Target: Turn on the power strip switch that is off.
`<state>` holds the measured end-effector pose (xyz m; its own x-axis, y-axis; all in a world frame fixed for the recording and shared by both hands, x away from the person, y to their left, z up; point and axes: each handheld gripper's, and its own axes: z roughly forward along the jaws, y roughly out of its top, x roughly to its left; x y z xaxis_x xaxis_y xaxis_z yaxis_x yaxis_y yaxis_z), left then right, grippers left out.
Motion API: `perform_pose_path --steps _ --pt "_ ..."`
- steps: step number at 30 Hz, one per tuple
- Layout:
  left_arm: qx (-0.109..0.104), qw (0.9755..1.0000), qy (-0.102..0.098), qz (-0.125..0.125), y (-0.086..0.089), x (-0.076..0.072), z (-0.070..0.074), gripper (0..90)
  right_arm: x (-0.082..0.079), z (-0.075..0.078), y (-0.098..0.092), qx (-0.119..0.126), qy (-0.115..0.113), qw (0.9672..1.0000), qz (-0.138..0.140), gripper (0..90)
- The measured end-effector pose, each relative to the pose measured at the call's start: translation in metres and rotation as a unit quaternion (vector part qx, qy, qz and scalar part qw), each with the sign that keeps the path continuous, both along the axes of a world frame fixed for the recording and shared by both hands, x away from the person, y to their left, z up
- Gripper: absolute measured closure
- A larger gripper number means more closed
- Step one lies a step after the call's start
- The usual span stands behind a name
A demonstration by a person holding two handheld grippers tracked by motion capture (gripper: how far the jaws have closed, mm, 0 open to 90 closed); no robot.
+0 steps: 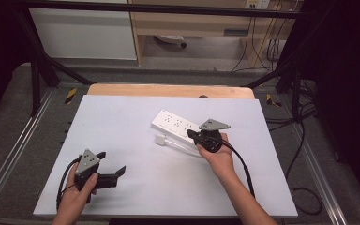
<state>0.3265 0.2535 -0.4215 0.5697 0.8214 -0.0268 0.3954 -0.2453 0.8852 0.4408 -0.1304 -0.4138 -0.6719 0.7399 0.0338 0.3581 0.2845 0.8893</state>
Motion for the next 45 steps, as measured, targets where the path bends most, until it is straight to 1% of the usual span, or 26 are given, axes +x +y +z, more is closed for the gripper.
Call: perform_pose_path --steps 4,10,12,17,21,24,26,29,35,38,45 --pt "-0.001 1.0000 0.002 0.001 0.000 0.000 -0.001 6.3 0.003 -0.005 0.003 -0.002 0.003 1.0000 0.000 90.0" --pt "-0.001 1.0000 0.003 0.003 0.001 0.001 -0.001 6.2 0.008 -0.011 0.006 0.005 0.004 1.0000 -0.002 90.0" --pt "0.001 1.0000 0.004 0.003 0.001 0.001 -0.001 6.2 0.010 -0.013 0.007 0.008 0.003 0.9999 -0.008 90.0" --pt "0.002 1.0000 0.005 0.001 0.000 0.001 -0.001 6.2 0.015 -0.018 0.007 0.005 0.003 0.9999 -0.014 90.0" --pt "0.001 1.0000 0.005 0.001 0.000 0.001 -0.001 6.2 0.019 -0.022 0.006 0.004 0.008 0.9998 -0.019 90.0" --pt "0.001 1.0000 0.004 0.001 0.000 0.001 -0.001 6.2 0.020 -0.025 0.006 0.009 0.017 0.9996 -0.021 90.0" --pt "0.001 1.0000 0.004 0.000 0.000 0.001 -0.001 6.2 0.022 -0.027 0.007 0.009 0.019 0.9995 -0.023 90.0" --pt "0.001 1.0000 0.003 0.000 0.000 0.001 -0.001 6.2 0.022 -0.028 0.008 0.010 0.021 0.9994 -0.024 90.0" --pt "-0.002 1.0000 0.001 0.004 0.001 0.001 0.000 6.2 0.025 -0.031 0.009 0.002 0.023 0.9993 -0.028 90.0" --pt "-0.001 1.0000 0.002 0.003 0.001 0.001 -0.001 6.2 0.026 -0.032 0.009 0.003 0.023 0.9992 -0.033 90.0" --pt "0.001 1.0000 0.002 0.001 0.000 0.001 -0.001 6.2 0.028 -0.033 0.009 0.002 0.025 0.9991 -0.034 90.0"
